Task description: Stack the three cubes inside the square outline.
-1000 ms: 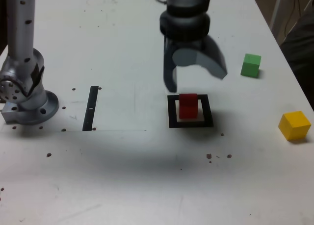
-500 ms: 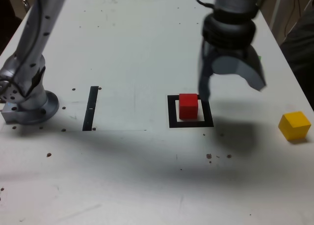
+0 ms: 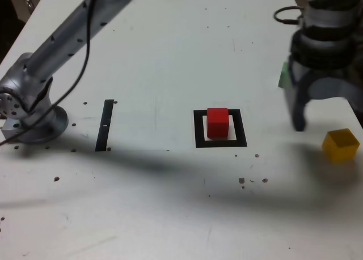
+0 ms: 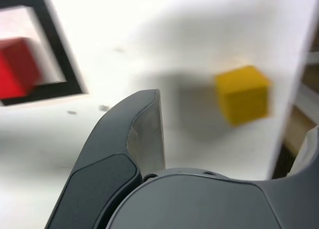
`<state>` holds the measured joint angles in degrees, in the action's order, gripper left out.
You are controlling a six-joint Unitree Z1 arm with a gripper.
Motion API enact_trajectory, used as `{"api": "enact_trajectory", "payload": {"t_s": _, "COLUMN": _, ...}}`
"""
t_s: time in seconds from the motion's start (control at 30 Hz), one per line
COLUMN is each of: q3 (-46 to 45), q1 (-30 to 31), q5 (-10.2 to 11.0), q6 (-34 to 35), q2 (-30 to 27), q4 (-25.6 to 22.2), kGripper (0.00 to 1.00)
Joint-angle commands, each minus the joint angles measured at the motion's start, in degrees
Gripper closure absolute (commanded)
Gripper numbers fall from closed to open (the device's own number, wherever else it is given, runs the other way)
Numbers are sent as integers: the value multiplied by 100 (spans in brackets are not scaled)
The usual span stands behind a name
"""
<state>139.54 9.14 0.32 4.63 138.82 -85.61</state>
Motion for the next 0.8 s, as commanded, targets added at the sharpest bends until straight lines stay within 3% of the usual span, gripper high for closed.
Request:
{"api": "enact_trajectory", "payload": {"t_s": 0.0, "q3": 243, "q1": 29, "q5": -63, "q6": 72, "q2": 200, "q4": 11, "kGripper": 0}}
{"api": "enact_trajectory", "payload": {"t_s": 0.2, "q3": 611, "q1": 44, "q5": -204, "q6": 242, "q2": 545, "q4": 69, "kGripper": 0}}
{"api": "enact_trajectory", "payload": {"t_s": 0.77, "q3": 777, "q1": -7, "q5": -253, "q6": 377, "q2": 959, "q4": 131, "kGripper": 0}}
